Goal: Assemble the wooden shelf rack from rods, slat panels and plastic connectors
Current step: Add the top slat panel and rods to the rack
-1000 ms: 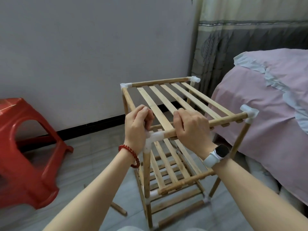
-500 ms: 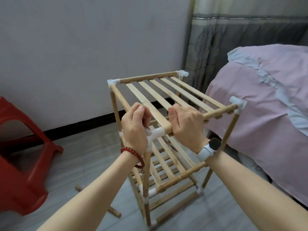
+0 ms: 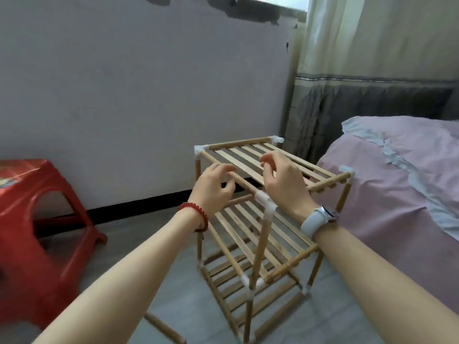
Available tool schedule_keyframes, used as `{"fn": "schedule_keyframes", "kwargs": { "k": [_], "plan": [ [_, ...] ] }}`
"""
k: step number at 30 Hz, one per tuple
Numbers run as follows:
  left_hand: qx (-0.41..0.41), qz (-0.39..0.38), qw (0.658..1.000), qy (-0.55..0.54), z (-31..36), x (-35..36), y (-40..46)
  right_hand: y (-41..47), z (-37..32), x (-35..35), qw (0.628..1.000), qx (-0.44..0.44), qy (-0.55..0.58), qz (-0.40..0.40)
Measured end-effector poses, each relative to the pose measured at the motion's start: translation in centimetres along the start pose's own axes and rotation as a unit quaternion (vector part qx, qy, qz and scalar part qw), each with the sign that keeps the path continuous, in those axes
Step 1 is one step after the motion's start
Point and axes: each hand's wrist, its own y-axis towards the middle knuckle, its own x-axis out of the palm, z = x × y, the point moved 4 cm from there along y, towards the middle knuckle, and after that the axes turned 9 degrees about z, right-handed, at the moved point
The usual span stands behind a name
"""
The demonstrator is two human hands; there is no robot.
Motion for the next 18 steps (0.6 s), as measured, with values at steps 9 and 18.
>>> {"fn": "schedule_keyframes", "kwargs": {
  "k": [9,18],
  "plan": [
    [-0.257,-0.007,0.942,0.215,-22.3,-7.5,-13.0,-13.5,-4.7,18.9,0.963,-0.002,0.073,-0.260],
    [-0.450,-0.234,0.813,0.285,-40.8,-3.2,-33.0,-35.5,6.3,37.8,0.773,0.165,-0.131,-0.599]
  ]
}}
